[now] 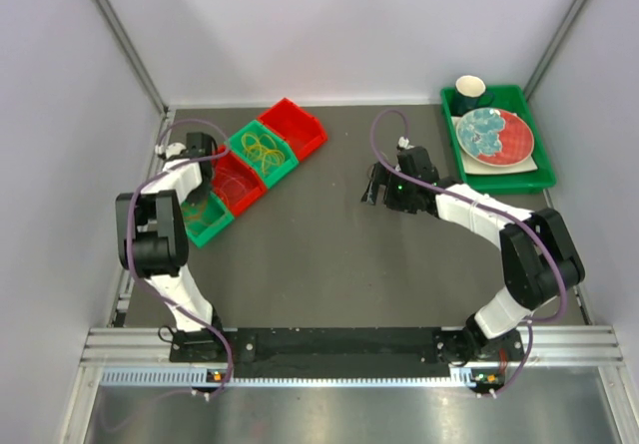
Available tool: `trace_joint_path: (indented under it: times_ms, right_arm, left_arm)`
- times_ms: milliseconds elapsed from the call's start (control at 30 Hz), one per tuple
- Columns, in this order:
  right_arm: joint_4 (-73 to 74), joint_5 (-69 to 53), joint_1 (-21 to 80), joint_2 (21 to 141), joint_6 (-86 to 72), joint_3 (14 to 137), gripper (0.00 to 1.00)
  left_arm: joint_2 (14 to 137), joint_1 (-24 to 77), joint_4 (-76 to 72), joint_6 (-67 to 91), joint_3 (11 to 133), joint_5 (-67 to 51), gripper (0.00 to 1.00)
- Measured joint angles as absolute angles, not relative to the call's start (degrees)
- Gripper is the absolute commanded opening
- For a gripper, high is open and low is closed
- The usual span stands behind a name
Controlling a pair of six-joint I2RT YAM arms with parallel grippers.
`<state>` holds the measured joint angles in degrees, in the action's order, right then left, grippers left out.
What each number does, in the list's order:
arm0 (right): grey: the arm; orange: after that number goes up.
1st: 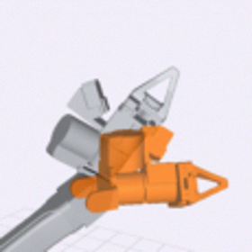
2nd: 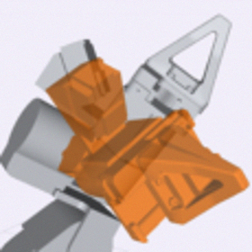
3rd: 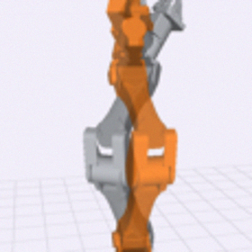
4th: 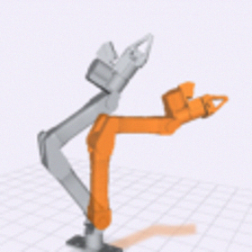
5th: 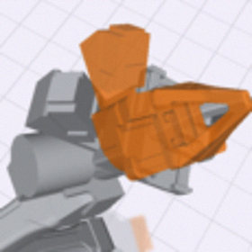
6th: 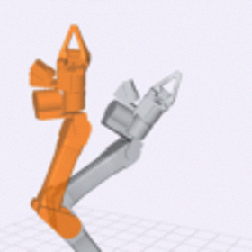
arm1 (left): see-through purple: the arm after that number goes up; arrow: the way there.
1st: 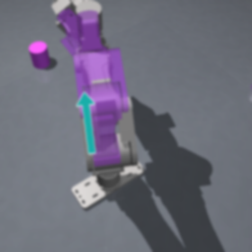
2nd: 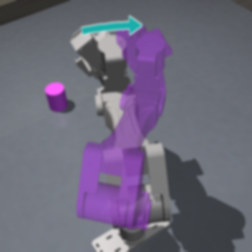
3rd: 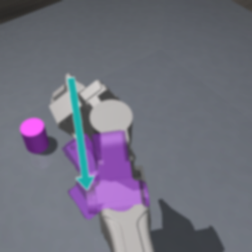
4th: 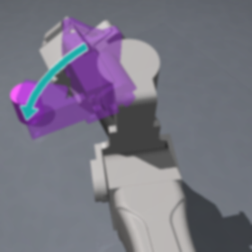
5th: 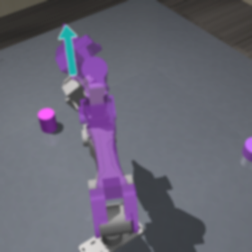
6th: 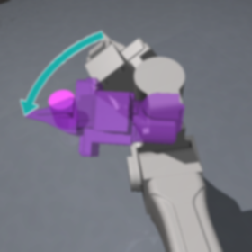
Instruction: Untangle the cables
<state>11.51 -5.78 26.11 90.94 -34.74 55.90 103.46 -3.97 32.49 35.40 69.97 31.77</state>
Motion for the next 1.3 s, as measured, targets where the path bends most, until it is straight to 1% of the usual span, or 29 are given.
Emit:
trace_joint_path:
  times_ms: [133,167,200,267,300,333,400,500,667,800,900,967,1033,1133,1300]
  right_arm:
    - [11.49,-5.78,26.11,90.94,-34.72,55.90,0.90]
    - [11.49,-5.78,26.11,90.94,-34.72,55.90,0.90]
    - [11.49,-5.78,26.11,90.94,-34.72,55.90,0.91]
    - [11.51,-5.78,26.11,90.94,-34.72,55.90,0.91]
    - [11.51,-5.78,26.11,90.94,-34.72,55.90,0.91]
    - [11.51,-5.76,26.11,90.94,-34.72,55.90,0.91]
    - [11.51,-5.76,26.11,90.94,-34.72,55.90,0.90]
    - [11.49,-5.76,26.11,90.94,-34.72,55.90,0.90]
    - [11.49,-5.93,26.11,90.94,-34.72,55.92,0.90]
    - [11.42,-6.15,26.11,90.94,-34.79,55.90,0.90]
    - [11.14,-6.26,26.11,90.94,-35.03,55.90,0.90]
    - [10.92,-6.33,26.22,90.94,-35.18,55.90,0.90]
    - [10.79,-6.35,26.24,90.94,-35.18,55.90,0.90]
    - [10.72,-6.26,26.24,90.94,-35.16,55.90,0.90]
    - [10.76,-5.63,26.24,90.91,-35.14,55.90,0.90]
  left_arm:
    - [104.71,-3.99,31.20,35.99,69.97,31.64,0.01]
    - [105.03,-3.99,31.03,36.05,69.97,31.40,0.05]
    - [105.21,-3.99,31.07,36.07,69.97,31.14,0.16]
    - [105.30,-4.01,31.29,36.14,69.97,30.74,0.26]
    - [105.10,-4.05,31.24,36.18,69.97,30.41,0.37]
    - [104.81,-4.05,31.16,36.07,69.95,30.26,0.42]
    - [103.07,-4.05,31.27,35.90,69.63,29.76,0.48]
    - [98.56,-4.05,31.27,35.64,69.19,28.86,0.49]
    - [89.78,-4.03,31.70,34.35,69.89,26.24,0.44]
    - [85.82,-3.84,31.70,32.71,71.31,23.00,0.41]
    - [84.93,-2.74,31.73,31.51,71.57,20.84,0.36]
    - [84.93,-0.73,31.64,30.83,71.24,18.81,0.34]
    - [84.88,2.09,31.46,29.91,69.76,16.62,0.33]
    - [84.88,5.26,31.73,29.71,66.96,15.77,0.28]
    - [84.79,5.48,35.86,30.04,64.90,18.46,0.28]
